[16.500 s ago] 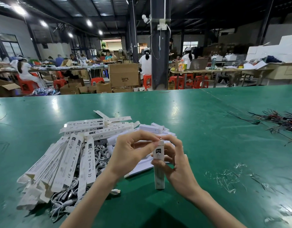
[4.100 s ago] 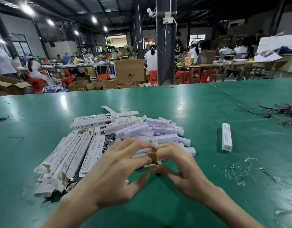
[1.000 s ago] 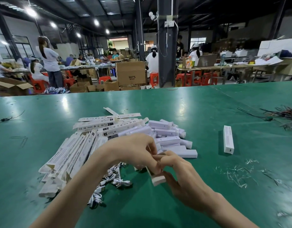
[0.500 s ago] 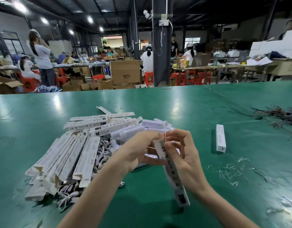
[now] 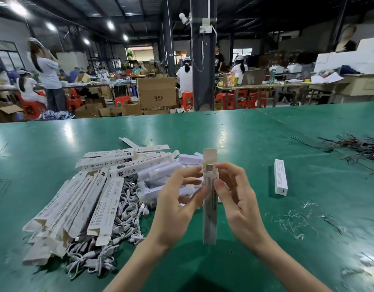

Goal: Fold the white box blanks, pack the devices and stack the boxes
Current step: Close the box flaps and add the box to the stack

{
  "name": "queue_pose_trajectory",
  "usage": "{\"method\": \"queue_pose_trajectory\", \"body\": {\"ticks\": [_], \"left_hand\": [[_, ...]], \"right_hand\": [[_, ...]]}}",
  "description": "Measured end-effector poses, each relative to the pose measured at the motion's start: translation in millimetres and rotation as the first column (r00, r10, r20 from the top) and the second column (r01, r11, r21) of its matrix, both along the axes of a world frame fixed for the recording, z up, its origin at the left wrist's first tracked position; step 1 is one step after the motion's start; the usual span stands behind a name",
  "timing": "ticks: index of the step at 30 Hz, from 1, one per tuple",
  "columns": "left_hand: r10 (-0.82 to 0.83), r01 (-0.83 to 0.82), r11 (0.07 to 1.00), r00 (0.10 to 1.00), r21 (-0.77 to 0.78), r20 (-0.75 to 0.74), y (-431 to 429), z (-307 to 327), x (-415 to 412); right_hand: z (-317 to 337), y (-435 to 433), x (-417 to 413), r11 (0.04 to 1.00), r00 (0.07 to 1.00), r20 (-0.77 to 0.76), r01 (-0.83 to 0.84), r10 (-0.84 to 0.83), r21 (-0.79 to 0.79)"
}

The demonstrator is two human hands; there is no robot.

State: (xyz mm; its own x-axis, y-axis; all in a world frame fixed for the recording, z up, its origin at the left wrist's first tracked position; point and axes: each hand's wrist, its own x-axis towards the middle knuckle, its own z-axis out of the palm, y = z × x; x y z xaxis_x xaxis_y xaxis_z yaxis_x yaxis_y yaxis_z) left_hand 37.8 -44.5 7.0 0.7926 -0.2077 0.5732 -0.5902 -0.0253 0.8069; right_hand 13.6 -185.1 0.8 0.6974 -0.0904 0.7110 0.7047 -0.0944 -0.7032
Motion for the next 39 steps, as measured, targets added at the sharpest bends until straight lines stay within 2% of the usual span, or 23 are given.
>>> {"method": "queue_pose_trajectory", "body": {"ticks": [5,8,11,14,17,19,23,30,34,36,39], "left_hand": [[0.083,-0.093,0.994,0.983,0.052,0.165,5.4,-9.5,2.2],[0.062,-0.073,0.995,0.984,0.064,0.169,5.1,-10.8,2.9],[0.055,-0.065,0.996,0.988,0.064,0.147,5.0,-12.0,2.8],[0.057,-0.063,0.997,0.991,0.045,0.121,3.1,-12.4,2.1],[0.036,-0.041,0.999,0.99,0.033,0.138,0.8,-14.1,2.2],[0.032,-0.039,0.998,0.989,0.043,0.146,-0.4,-16.0,2.9],[0.045,-0.056,0.997,0.984,0.056,0.174,-0.2,-18.4,3.2],[0.043,-0.066,0.994,0.968,0.086,0.246,0.1,-20.3,3.0],[0.047,-0.092,0.987,0.946,0.128,0.32,0.7,-20.9,5.1],[0.051,-0.095,0.987,0.95,0.131,0.308,1.7,-20.8,6.7],[0.037,-0.084,0.985,0.955,0.148,0.295,1.9,-20.6,6.4]], "right_hand": [[-6.5,5.1,1.2,0.999,0.997,-0.057,-0.05,0.05,-0.002],[-7.0,4.5,1.4,0.998,0.996,-0.054,-0.066,0.065,-0.019],[-4.9,1.7,1.7,0.994,0.998,-0.043,-0.04,0.036,-0.102],[-2.1,-3.9,3.9,0.946,0.988,0.081,0.149,-0.131,-0.286],[4.1,-11.1,7.0,0.806,0.925,0.266,0.368,-0.27,-0.463],[10.7,-15.2,8.0,0.745,0.904,0.321,0.417,-0.281,-0.521],[22.2,-20.7,7.8,0.729,0.923,0.321,0.367,-0.211,-0.578],[34.2,-28.4,8.4,0.807,0.99,0.122,0.129,-0.071,-0.576],[32.6,-31.8,9.0,0.799,0.994,0.095,0.101,-0.055,-0.593],[28.3,-30.4,8.8,0.827,0.997,0.052,0.07,-0.049,-0.557],[22.5,-27.0,7.5,0.926,0.998,-0.048,0.006,-0.027,-0.378]]}}
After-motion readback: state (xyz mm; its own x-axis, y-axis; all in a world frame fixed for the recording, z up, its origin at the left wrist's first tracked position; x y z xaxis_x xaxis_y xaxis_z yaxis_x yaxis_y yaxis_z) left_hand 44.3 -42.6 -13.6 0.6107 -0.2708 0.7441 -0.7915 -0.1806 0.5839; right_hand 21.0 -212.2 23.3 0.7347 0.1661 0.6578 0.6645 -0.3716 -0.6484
